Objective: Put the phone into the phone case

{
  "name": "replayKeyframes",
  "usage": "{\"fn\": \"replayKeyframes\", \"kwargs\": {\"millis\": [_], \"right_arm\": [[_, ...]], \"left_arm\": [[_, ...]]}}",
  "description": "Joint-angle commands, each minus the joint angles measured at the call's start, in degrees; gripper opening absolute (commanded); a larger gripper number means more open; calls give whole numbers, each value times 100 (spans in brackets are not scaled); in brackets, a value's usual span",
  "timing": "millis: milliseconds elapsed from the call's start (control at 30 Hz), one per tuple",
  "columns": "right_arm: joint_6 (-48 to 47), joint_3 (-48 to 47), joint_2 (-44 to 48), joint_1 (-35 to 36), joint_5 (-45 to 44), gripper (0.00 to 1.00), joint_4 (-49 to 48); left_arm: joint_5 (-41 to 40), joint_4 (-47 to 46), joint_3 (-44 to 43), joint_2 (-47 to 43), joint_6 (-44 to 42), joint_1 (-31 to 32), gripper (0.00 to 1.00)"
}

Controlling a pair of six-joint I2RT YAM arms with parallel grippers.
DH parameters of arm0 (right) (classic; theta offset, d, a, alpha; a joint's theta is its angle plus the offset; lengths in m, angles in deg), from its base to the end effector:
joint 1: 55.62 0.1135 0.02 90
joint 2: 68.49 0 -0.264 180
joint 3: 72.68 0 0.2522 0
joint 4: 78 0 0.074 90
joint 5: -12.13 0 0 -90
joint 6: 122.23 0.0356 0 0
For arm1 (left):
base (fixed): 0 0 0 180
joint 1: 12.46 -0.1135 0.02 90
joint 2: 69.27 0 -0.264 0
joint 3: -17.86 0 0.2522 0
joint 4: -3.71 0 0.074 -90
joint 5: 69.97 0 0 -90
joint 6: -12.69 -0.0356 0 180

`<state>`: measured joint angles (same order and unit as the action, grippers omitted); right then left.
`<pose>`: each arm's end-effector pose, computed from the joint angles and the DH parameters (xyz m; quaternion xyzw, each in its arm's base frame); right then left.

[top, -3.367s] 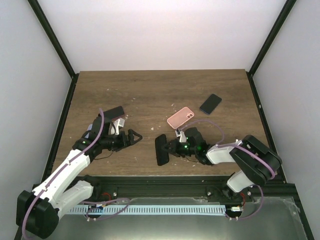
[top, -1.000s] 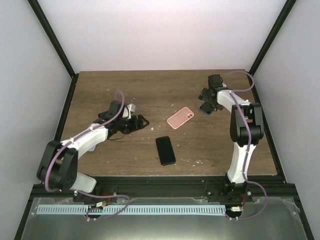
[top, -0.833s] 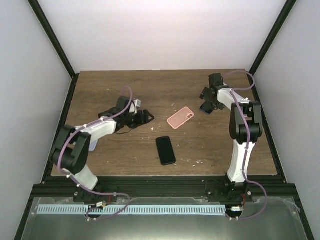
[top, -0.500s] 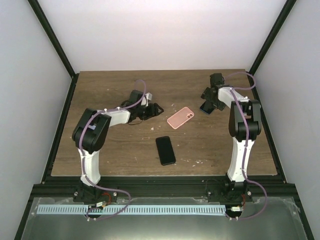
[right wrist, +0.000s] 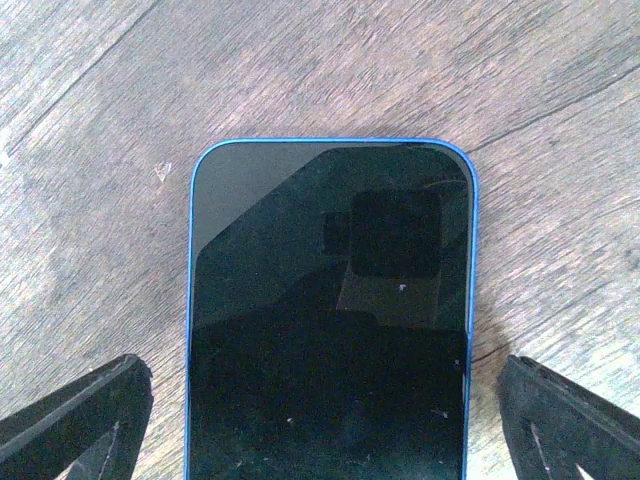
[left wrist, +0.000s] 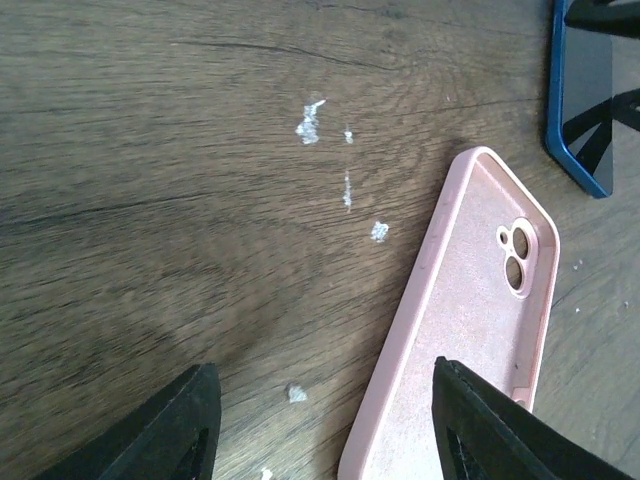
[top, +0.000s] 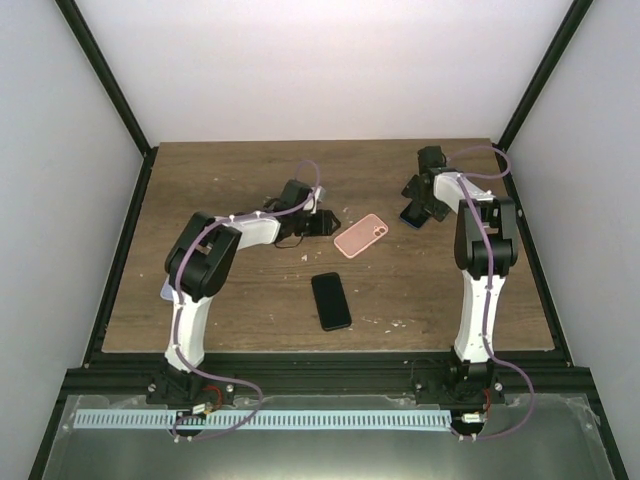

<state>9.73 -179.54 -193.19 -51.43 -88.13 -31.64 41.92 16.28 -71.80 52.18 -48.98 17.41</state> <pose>0.4571 0.0271 0.1551 0.3331 0.9121 0.0070 0.2387 0.3824 -0.2349 0.1310 0.0858 0.9039 -0.3381 0.2476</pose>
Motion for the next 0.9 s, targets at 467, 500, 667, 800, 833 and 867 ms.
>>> {"fn": "replayKeyframes", "kwargs": {"millis": [467, 500, 667, 800, 833, 867], "right_arm": [[-482, -293, -239, -49, -480, 84, 843], [-550, -150, -187, -49, -469, 83, 777], [-785, 621, 322, -50, -338, 77, 324], [-949, 1068, 619, -49, -313, 75, 179], [-960, 1158, 672, -56, -337, 75, 204], [-961, 1256, 744, -58, -352, 75, 224]], "left_arm": [[-447, 431, -187, 225, -740, 758, 44], [-444, 331, -11, 167, -720, 800, 41], [-448, 282, 148, 87, -742, 936, 26], [-500, 305, 155, 90, -778, 986, 23], [-499, 310, 148, 83, -771, 1005, 23], [-502, 347, 141, 69, -771, 1022, 21]]}}
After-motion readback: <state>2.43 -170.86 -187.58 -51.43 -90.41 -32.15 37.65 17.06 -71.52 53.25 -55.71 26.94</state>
